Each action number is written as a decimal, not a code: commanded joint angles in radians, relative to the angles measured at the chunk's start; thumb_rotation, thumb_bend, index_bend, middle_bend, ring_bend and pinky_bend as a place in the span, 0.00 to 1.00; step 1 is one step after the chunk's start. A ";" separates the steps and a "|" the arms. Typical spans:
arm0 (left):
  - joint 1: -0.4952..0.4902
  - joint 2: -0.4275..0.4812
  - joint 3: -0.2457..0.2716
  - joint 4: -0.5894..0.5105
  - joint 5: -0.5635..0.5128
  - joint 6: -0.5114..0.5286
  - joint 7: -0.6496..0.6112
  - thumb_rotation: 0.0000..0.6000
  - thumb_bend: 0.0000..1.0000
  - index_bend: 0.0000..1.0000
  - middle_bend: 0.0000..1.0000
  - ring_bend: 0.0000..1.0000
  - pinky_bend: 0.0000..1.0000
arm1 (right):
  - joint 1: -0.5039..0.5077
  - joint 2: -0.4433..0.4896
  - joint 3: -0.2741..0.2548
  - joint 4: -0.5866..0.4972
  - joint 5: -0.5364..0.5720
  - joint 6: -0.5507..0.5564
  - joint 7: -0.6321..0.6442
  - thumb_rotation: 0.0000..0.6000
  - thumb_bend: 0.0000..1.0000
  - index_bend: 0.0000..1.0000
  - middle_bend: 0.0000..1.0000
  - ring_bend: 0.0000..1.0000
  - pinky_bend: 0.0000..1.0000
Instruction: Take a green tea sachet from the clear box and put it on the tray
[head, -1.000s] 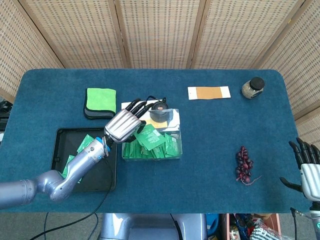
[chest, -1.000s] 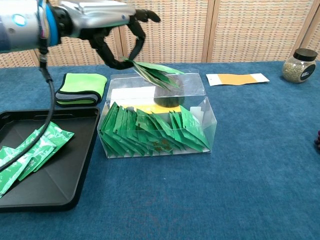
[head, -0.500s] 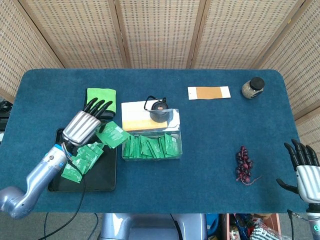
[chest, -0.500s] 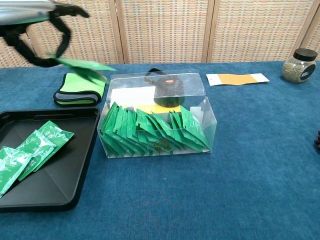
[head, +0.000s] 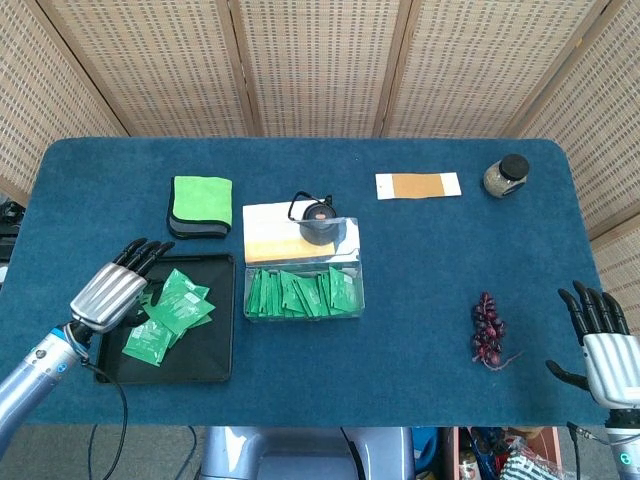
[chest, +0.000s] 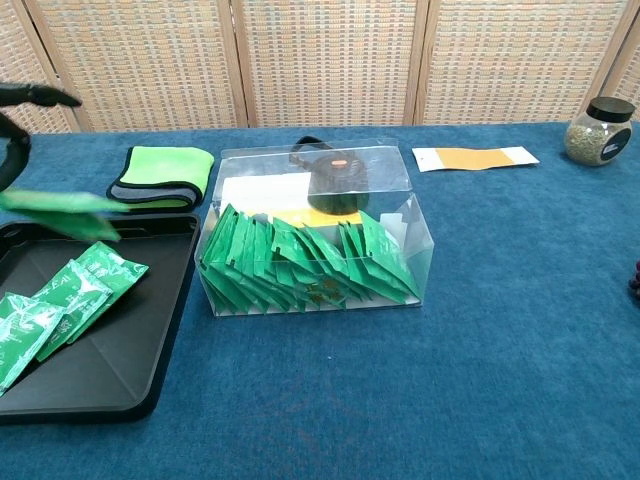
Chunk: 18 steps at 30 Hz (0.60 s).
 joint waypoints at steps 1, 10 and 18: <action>0.027 -0.005 0.032 0.048 0.048 -0.002 -0.058 1.00 0.53 0.70 0.00 0.00 0.00 | 0.001 -0.002 -0.001 -0.001 0.001 -0.002 -0.004 1.00 0.00 0.00 0.00 0.00 0.00; 0.032 0.026 0.055 0.046 0.011 -0.091 -0.040 1.00 0.20 0.00 0.00 0.00 0.00 | 0.002 -0.004 0.001 0.001 0.008 -0.008 -0.008 1.00 0.00 0.00 0.00 0.00 0.00; 0.029 0.038 0.036 0.024 0.024 -0.097 -0.142 1.00 0.11 0.00 0.00 0.00 0.00 | 0.003 -0.003 0.000 0.000 0.007 -0.009 -0.009 1.00 0.00 0.00 0.00 0.00 0.00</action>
